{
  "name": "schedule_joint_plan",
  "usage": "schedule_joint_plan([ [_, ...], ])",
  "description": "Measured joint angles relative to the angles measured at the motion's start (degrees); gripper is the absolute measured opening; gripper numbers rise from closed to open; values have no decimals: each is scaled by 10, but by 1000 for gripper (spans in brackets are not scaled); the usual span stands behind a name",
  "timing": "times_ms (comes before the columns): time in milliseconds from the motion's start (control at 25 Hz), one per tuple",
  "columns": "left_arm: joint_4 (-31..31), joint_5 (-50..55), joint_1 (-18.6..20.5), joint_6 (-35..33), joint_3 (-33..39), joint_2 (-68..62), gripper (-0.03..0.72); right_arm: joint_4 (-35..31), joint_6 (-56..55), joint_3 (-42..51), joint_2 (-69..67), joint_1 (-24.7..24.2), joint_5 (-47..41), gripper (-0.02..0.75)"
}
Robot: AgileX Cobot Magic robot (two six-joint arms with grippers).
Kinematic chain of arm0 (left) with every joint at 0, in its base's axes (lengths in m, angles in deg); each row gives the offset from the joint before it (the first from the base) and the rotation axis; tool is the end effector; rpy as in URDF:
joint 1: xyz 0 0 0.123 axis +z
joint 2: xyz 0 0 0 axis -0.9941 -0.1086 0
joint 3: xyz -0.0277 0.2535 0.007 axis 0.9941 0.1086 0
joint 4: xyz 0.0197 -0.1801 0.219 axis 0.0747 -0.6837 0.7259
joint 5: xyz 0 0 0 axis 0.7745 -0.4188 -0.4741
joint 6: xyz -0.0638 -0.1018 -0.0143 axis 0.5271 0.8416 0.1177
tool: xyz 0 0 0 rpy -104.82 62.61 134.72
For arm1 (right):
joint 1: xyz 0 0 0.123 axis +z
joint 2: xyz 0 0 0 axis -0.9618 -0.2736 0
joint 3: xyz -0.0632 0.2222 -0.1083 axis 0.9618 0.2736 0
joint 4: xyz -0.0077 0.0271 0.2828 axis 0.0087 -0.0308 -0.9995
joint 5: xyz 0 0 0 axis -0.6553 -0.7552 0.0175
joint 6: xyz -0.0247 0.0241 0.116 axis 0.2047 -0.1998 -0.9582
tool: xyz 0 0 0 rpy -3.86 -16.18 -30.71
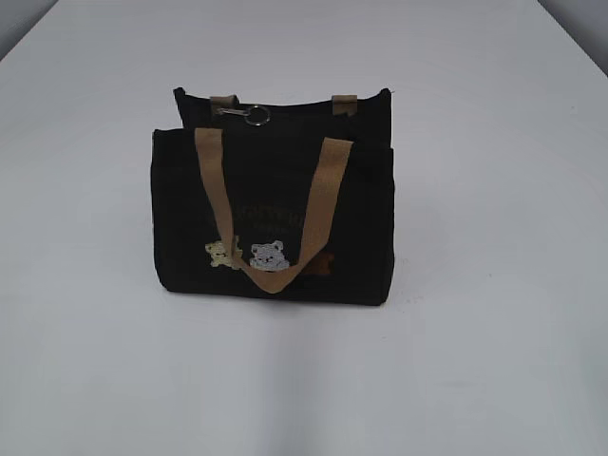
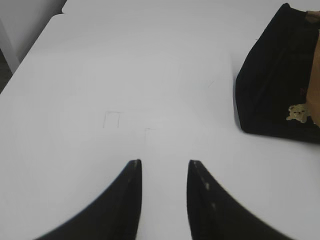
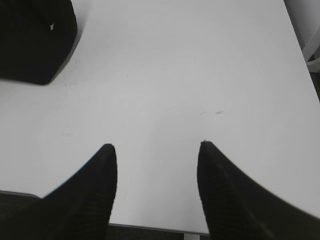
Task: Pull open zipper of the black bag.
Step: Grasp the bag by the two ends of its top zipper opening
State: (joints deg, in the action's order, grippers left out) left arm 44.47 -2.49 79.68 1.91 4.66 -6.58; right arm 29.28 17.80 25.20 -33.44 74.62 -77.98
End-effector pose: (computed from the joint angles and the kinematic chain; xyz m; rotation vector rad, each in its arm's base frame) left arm 0.0770 -0.0038 0.2867 0.0709 2.0132 -0.0269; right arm 0.0792 0.0080 0.2713 -0.1637 2.0812 0.0001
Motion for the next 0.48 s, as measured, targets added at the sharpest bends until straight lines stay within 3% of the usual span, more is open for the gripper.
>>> schedule_joint_plan([
  [480,0,0,0,0,0,0,237,0,0,0,0,0,0,410],
])
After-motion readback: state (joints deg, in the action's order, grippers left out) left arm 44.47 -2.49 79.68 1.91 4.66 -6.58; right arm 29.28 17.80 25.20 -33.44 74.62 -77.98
